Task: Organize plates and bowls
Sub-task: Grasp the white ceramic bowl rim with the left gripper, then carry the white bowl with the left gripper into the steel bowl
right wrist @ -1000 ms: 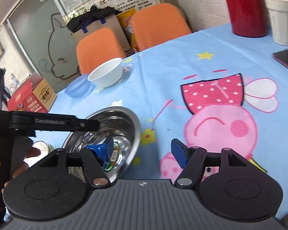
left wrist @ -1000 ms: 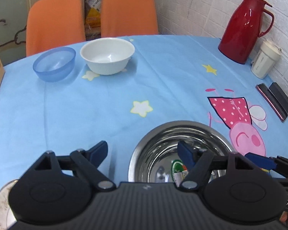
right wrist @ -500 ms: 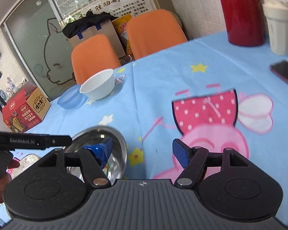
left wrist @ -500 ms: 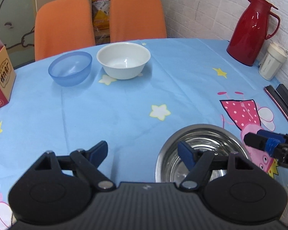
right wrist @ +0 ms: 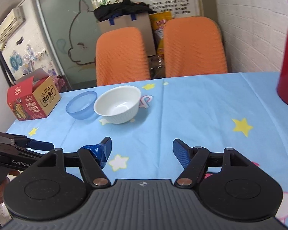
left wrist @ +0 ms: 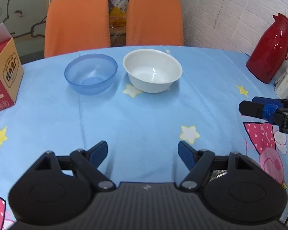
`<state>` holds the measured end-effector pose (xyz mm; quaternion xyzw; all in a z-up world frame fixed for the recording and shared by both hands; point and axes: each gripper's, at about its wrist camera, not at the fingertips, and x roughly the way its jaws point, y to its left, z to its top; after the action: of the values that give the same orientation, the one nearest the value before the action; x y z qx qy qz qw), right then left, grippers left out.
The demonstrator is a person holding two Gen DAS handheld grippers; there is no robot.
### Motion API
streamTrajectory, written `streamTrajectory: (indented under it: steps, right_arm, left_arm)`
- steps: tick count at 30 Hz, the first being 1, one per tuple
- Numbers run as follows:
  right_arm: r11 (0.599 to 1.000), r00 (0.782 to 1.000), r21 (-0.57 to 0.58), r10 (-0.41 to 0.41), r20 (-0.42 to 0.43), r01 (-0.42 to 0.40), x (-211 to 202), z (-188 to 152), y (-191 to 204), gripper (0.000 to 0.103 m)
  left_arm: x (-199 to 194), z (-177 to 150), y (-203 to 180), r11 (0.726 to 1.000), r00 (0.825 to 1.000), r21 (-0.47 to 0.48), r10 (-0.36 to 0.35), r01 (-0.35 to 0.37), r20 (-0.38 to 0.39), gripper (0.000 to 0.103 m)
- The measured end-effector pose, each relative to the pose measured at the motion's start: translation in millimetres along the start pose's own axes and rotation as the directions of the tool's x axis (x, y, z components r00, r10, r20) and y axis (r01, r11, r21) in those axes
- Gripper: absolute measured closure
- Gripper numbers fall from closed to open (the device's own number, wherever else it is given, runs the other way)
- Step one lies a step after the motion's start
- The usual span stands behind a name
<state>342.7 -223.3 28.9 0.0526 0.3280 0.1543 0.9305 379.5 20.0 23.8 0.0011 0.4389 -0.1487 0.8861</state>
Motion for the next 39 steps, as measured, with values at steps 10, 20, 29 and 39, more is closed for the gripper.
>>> streamTrajectory:
  steps: [10,20,29,39]
  right_arm:
    - [0.986,0.995,-0.154,0.057,-0.081,-0.069,34,22,15,0.046]
    - [0.985,0.987,-0.130,0.095,-0.126,-0.112,99,40,2,0.046]
    - [0.961,0.981,-0.248,0.076,-0.180,-0.120,129,43,16,0.046]
    - [0.951,0.974,-0.280,0.068,-0.214,-0.128,153,43,31,0.045]
  left_arm:
    - [7,20,6,0.998,0.998,0.042,0.057,-0.057,0.002,0.029]
    - [65,156,11,0.978,0.992,0.178,-0.116,0.105,0.049,0.029]
    - [141,170,4,0.957,0.988,0.266,-0.089,0.120,-0.125,0.029]
    - [155,159,2,0.956,0.987,0.274,-0.071,0.109,-0.146,0.029]
